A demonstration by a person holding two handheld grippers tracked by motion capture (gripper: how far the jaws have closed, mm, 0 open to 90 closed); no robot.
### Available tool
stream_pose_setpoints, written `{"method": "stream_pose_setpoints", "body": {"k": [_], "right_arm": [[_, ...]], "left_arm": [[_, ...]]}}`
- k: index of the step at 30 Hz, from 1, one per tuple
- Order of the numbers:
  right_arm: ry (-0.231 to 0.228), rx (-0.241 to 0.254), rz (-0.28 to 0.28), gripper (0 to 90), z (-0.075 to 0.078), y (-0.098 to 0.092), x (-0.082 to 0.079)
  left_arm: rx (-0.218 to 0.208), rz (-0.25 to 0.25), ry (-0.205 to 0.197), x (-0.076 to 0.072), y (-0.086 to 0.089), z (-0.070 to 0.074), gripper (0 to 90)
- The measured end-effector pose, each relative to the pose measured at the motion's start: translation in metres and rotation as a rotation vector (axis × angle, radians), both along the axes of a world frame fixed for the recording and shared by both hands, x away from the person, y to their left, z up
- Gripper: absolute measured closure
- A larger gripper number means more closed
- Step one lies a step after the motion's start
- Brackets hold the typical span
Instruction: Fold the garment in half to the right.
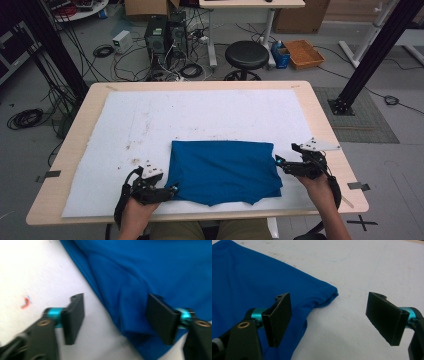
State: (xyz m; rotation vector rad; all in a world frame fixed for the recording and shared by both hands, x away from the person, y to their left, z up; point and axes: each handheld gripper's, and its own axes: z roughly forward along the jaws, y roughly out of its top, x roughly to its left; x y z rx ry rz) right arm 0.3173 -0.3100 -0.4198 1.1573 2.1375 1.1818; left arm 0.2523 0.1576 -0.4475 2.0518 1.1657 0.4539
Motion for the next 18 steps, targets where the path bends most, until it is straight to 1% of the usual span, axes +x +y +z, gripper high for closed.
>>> {"method": "stream_pose_setpoints", "body": {"k": [1, 2, 3, 5, 6, 7, 9, 11, 14, 15, 17, 18], "right_arm": [[-0.001, 0.000, 0.005, 20.6, 0.000, 0.002, 0.000], [-0.005, -0.005, 0.012, 20.6, 0.000, 0.003, 0.001], [-0.005, -0.006, 0.016, 20.6, 0.001, 0.005, 0.001], [-0.009, -0.011, 0.028, 20.6, 0.002, 0.009, 0.000], [-0.012, -0.014, 0.035, 20.6, 0.003, 0.011, 0.000], [-0.018, -0.019, 0.042, 20.6, 0.004, 0.014, 0.000], [-0.025, -0.023, 0.064, 20.6, 0.008, 0.021, 0.002], [-0.031, -0.027, 0.087, 20.6, 0.011, 0.030, 0.004], [-0.037, -0.042, 0.131, 20.7, 0.015, 0.045, 0.010], [-0.039, -0.048, 0.151, 20.7, 0.017, 0.050, 0.012], [-0.045, -0.047, 0.176, 20.7, 0.022, 0.063, 0.019], [-0.047, -0.051, 0.195, 20.6, 0.026, 0.072, 0.025]], "left_arm": [[0.006, 0.008, 0.002, -0.001, -0.001, 0.001, 35.5], [0.012, 0.004, 0.008, -0.001, -0.002, 0.002, 36.4], [0.013, -0.003, 0.004, -0.001, -0.002, 0.002, 38.4], [0.007, -0.011, -0.009, -0.005, -0.003, 0.001, 43.9], [0.003, -0.024, -0.014, -0.007, -0.003, 0.001, 48.0], [-0.003, -0.025, -0.020, -0.008, -0.004, 0.000, 52.1], [-0.003, -0.034, -0.017, -0.008, -0.005, 0.000, 57.8], [-0.015, -0.023, -0.011, -0.009, -0.005, 0.000, 61.5], [-0.018, -0.011, -0.001, -0.010, -0.006, 0.001, 67.2], [-0.025, -0.014, 0.004, -0.010, -0.006, 0.001, 70.4], [-0.055, -0.015, 0.011, -0.011, -0.007, 0.000, 80.6], [-0.050, -0.016, 0.011, -0.011, -0.008, 0.001, 83.2]]}}
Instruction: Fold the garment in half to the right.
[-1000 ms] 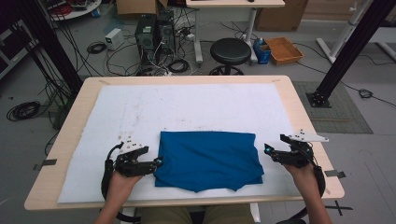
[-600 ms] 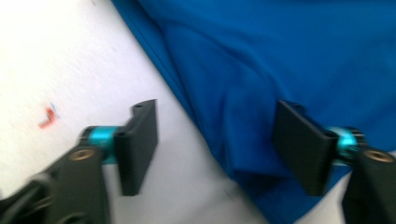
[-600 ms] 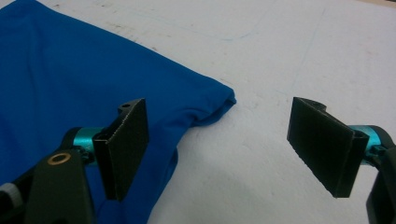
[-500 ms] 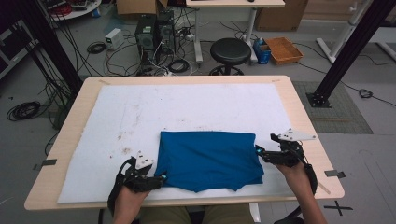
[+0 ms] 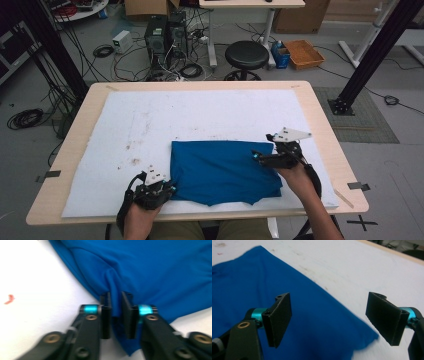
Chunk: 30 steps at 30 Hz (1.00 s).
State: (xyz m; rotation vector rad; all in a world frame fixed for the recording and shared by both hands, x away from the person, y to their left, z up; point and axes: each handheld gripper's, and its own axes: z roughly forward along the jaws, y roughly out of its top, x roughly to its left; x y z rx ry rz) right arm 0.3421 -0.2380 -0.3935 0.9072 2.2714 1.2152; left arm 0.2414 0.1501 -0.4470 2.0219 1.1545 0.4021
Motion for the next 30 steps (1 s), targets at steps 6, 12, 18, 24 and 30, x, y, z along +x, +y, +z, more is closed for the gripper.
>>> {"method": "stream_pose_setpoints", "body": {"k": [6, 12, 18, 24, 30], "right_arm": [[0.020, -0.035, 0.130, 20.7, 0.024, 0.057, 0.033], [0.123, -0.074, 0.265, 22.8, 0.022, 0.137, 0.070], [0.222, -0.151, 0.339, 29.6, 0.001, 0.206, 0.091], [0.258, -0.240, 0.364, 46.9, -0.018, 0.244, 0.101], [0.273, -0.291, 0.399, 72.2, -0.037, 0.261, 0.105]], "left_arm": [[-0.070, -0.005, 0.062, 0.007, 0.007, 0.000, 84.9], [-0.095, -0.012, 0.073, 0.009, 0.010, 0.000, 84.8], [-0.103, -0.025, 0.072, 0.009, 0.012, -0.001, 84.5], [-0.122, -0.027, 0.076, 0.010, 0.014, -0.002, 84.5], [-0.134, -0.026, 0.086, 0.011, 0.015, -0.003, 84.6]]}}
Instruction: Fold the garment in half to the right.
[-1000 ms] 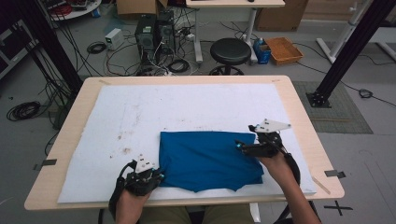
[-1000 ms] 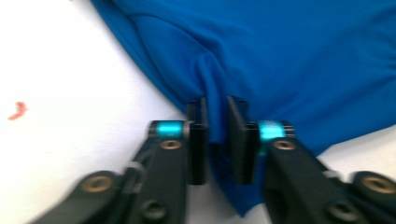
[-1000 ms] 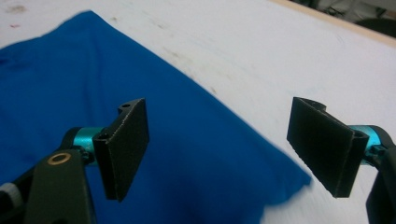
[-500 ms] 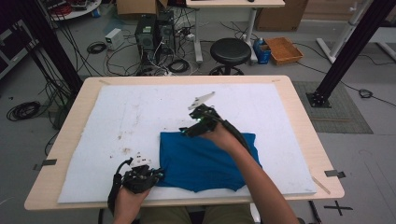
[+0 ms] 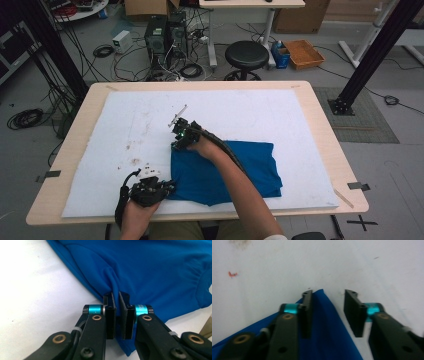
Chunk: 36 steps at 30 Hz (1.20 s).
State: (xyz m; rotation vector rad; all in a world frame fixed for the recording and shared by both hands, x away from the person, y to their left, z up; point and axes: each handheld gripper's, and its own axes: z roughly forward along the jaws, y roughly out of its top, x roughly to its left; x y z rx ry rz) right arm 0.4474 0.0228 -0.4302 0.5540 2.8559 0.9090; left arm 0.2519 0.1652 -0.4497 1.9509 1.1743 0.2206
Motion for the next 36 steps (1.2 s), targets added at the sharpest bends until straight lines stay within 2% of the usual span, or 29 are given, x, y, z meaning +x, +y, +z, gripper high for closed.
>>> {"method": "stream_pose_setpoints", "body": {"k": [1, 3, 5, 7, 12, 16, 21, 25, 27, 31, 36], "right_arm": [[0.013, 0.007, 0.018, 80.0, 0.000, 0.000, 0.000], [-0.025, -0.013, 0.052, 87.8, 0.001, 0.003, -0.004], [-0.057, -0.034, 0.062, 88.4, 0.002, 0.005, -0.007], [-0.058, -0.022, 0.059, 88.4, 0.004, 0.004, -0.007], [-0.066, 0.072, 0.033, 88.4, 0.020, -0.011, -0.005], [-0.064, 0.159, 0.017, 88.4, 0.035, -0.028, -0.005], [-0.079, 0.235, -0.013, 88.4, 0.046, -0.056, -0.009], [-0.085, 0.275, -0.058, 88.4, 0.052, -0.081, -0.010], [-0.090, 0.285, -0.080, 88.4, 0.054, -0.095, -0.010], [-0.096, 0.309, -0.135, 88.4, 0.053, -0.127, -0.011], [-0.092, 0.332, -0.213, 88.4, 0.046, -0.168, -0.015]], "left_arm": [[-0.006, 0.001, 0.002, 0.000, 0.000, 0.000, 84.6], [-0.013, 0.000, 0.009, 0.001, 0.001, 0.000, 84.7], [-0.026, 0.003, 0.008, 0.002, 0.002, 0.001, 85.0], [-0.052, -0.002, -0.005, 0.002, 0.003, 0.004, 85.2], [-0.130, -0.021, -0.032, 0.002, 0.008, 0.017, 85.2], [-0.224, -0.056, -0.039, 0.005, 0.007, 0.024, 85.2], [-0.322, -0.121, -0.034, 0.013, -0.006, 0.037, 85.1], [-0.361, -0.180, -0.016, 0.025, -0.025, 0.046, 85.1], [-0.357, -0.211, -0.010, 0.032, -0.039, 0.050, 85.1], [-0.320, -0.270, 0.017, 0.043, -0.069, 0.053, 85.0], [-0.327, -0.318, 0.050, 0.053, -0.099, 0.052, 85.1]]}}
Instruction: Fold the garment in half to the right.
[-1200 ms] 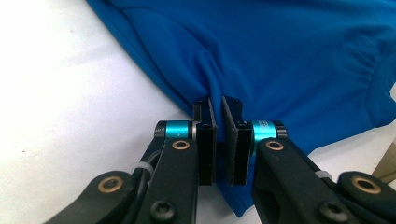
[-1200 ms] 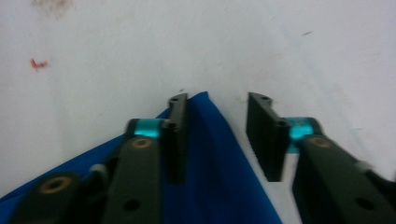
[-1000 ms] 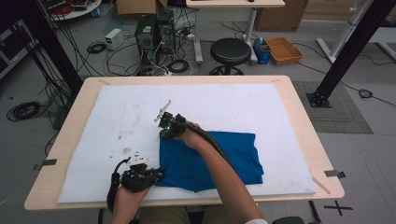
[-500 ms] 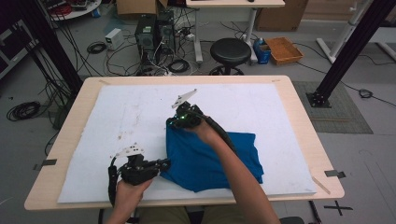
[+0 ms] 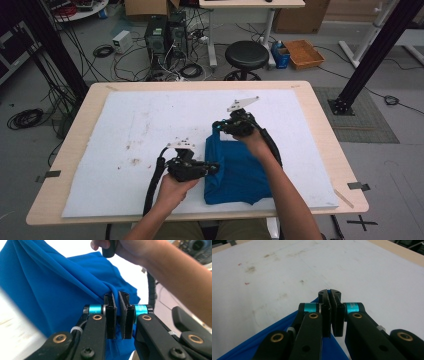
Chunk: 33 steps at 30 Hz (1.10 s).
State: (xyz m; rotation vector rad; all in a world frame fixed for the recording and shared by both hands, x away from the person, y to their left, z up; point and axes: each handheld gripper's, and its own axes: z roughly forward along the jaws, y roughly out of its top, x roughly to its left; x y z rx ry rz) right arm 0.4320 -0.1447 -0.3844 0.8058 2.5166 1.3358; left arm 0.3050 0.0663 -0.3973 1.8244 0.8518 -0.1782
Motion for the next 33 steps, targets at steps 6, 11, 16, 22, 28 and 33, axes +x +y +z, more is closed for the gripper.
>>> {"method": "stream_pose_setpoints", "body": {"k": [6, 11, 16, 22, 28, 33], "right_arm": [[-0.001, 0.018, -0.063, 88.4, -0.004, -0.042, -0.008], [-0.004, 0.025, -0.118, 88.4, -0.007, -0.074, -0.014], [-0.003, 0.002, -0.169, 88.4, -0.013, -0.098, -0.020], [0.002, 0.000, -0.238, 88.3, -0.020, -0.126, -0.030], [0.007, -0.013, -0.299, 88.3, -0.026, -0.146, -0.035], [0.015, -0.029, -0.369, 65.4, -0.029, -0.156, -0.040]], "left_arm": [[0.009, -0.068, 0.029, 0.009, -0.037, -0.002, 85.0], [0.022, -0.116, 0.048, 0.016, -0.070, -0.005, 84.9], [0.052, -0.158, 0.056, 0.021, -0.099, -0.009, 84.8], [0.076, -0.187, 0.062, 0.024, -0.128, -0.013, 84.8], [0.092, -0.193, 0.045, 0.029, -0.150, -0.020, 84.3], [0.074, -0.126, -0.041, 0.034, -0.130, -0.012, 63.4]]}}
